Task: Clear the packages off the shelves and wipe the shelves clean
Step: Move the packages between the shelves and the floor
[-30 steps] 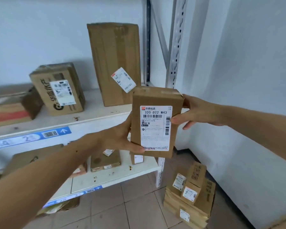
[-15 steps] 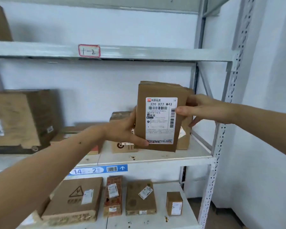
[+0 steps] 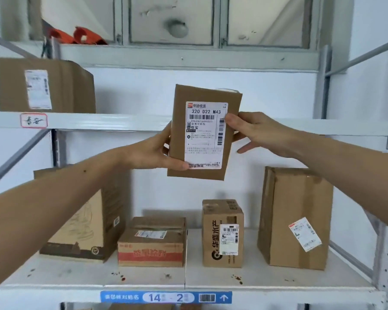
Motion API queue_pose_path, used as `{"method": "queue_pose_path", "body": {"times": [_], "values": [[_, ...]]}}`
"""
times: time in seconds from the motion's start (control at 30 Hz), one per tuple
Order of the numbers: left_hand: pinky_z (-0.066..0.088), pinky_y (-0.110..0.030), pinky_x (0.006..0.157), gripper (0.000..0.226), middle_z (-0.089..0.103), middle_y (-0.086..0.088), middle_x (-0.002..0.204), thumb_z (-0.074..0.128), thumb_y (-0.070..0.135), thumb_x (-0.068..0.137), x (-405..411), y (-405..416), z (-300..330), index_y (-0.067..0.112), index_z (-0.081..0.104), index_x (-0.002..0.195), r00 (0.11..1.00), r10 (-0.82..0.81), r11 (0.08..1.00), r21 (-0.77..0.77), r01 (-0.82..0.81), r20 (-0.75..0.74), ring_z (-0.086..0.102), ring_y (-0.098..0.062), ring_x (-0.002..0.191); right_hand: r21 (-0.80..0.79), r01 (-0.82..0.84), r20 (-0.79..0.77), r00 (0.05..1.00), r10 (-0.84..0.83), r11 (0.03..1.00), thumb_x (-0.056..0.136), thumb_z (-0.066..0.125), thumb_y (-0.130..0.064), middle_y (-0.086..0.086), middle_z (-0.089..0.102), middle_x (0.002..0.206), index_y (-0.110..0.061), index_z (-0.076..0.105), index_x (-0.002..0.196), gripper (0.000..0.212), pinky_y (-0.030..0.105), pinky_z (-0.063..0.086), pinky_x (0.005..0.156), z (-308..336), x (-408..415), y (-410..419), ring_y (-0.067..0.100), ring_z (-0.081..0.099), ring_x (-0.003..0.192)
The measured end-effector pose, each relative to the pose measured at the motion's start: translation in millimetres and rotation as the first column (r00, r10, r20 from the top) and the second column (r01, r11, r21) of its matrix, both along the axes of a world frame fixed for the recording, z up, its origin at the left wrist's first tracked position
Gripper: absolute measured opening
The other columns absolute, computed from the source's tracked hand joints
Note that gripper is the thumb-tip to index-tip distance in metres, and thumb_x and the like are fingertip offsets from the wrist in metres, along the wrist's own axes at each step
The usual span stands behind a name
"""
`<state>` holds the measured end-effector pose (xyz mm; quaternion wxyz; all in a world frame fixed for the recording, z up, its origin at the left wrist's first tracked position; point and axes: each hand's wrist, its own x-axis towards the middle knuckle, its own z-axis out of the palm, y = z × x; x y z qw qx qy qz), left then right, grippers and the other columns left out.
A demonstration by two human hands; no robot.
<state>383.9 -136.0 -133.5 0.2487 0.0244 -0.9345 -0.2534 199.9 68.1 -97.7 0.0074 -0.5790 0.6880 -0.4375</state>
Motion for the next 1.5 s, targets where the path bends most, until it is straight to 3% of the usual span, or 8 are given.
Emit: {"method": "queue_pose_path", "body": {"times": [0.1,0.3,0.57,0.9,1.07,1.2,1.37,1.5], "values": [[0.046,-0.006,0.08,0.083,0.061,0.027,0.115,0.078,0.02,0.079,13.1,-29.6,25.4,0.039,0.028,0.143,0.996,0.041,0.999,0.005,-0.041,-0.079,0.056,0.013,0.102,-0.048,-0.021,0.0,1.0,0.021,0.999,0.095,0.044,-0.061,-0.009,0.071,0.115,-0.022,0.061,0.126,0.052,0.034,0.059,0.082,28.8,8.9,-39.6,0.011,0.07,0.1],[0.048,-0.01,0.085,0.066,0.065,0.029,0.108,0.078,0.029,0.075,35.3,-82.8,75.9,0.047,0.043,0.128,0.977,0.116,0.993,0.006,-0.117,-0.18,0.056,0.01,0.108,-0.139,-0.058,-0.054,0.997,0.051,0.989,0.093,0.043,-0.067,-0.004,0.07,0.118,-0.02,0.064,0.12,0.059,0.033,0.053,0.085,87.0,16.7,-119.4,0.017,0.065,0.111],[0.044,-0.049,0.104,0.074,0.061,0.02,0.123,0.077,0.063,0.055,52.2,-166.5,112.7,0.063,0.047,0.123,0.942,0.247,0.969,0.068,-0.238,-0.226,0.053,-0.005,0.12,-0.139,-0.057,0.05,0.997,0.064,0.989,0.087,0.031,-0.08,-0.004,0.059,0.134,-0.028,0.05,0.136,0.075,0.046,0.052,0.089,126.5,36.5,-224.3,0.026,0.062,0.112],[0.046,-0.048,0.102,0.064,0.058,0.02,0.126,0.078,0.063,0.059,60.6,-293.2,135.6,0.068,0.048,0.115,0.96,0.208,0.977,0.08,-0.196,-0.186,0.055,-0.005,0.119,-0.097,0.023,0.099,0.995,-0.013,0.995,0.093,0.021,-0.075,0.009,0.066,0.118,-0.023,0.055,0.13,0.072,0.049,0.055,0.092,139.8,69.0,-334.8,0.032,0.069,0.099],[0.052,-0.046,0.098,0.05,0.065,0.025,0.114,0.082,0.043,0.068,53.4,-345.5,140.4,0.055,0.057,0.109,0.964,0.159,0.982,0.137,-0.131,-0.215,0.064,-0.007,0.109,-0.07,0.098,0.125,0.988,-0.089,0.993,0.093,0.02,-0.075,0.01,0.068,0.116,-0.023,0.058,0.126,0.072,0.048,0.056,0.089,140.2,73.8,-379.3,0.032,0.071,0.097],[0.055,-0.039,0.091,0.035,0.068,0.013,0.114,0.074,0.023,0.085,42.0,-365.3,134.2,0.043,0.058,0.109,0.97,0.138,0.98,0.172,-0.104,-0.199,0.067,-0.012,0.106,-0.038,0.158,0.115,0.981,-0.153,0.987,0.093,0.019,-0.076,0.011,0.067,0.115,-0.023,0.058,0.126,0.074,0.047,0.057,0.088,137.1,72.4,-401.4,0.033,0.071,0.096],[0.052,-0.04,0.094,0.061,0.066,0.014,0.115,0.075,0.038,0.081,36.5,-375.1,132.6,0.033,0.046,0.135,0.975,0.187,0.977,0.128,-0.172,-0.117,0.065,-0.01,0.104,-0.024,0.226,0.08,0.971,-0.223,0.974,0.094,0.019,-0.075,0.011,0.068,0.108,-0.019,0.061,0.121,0.075,0.049,0.057,0.089,137.6,69.2,-415.7,0.033,0.071,0.091],[0.049,-0.042,0.1,0.056,0.061,0.017,0.115,0.07,0.036,0.088,33.4,-376.8,135.8,0.028,0.043,0.137,0.969,0.236,0.969,0.094,-0.228,-0.079,0.062,-0.008,0.106,-0.018,0.251,0.075,0.966,-0.249,0.968,0.095,0.02,-0.073,0.01,0.066,0.107,-0.017,0.06,0.12,0.074,0.049,0.057,0.089,136.2,66.1,-426.9,0.031,0.069,0.089]]}}
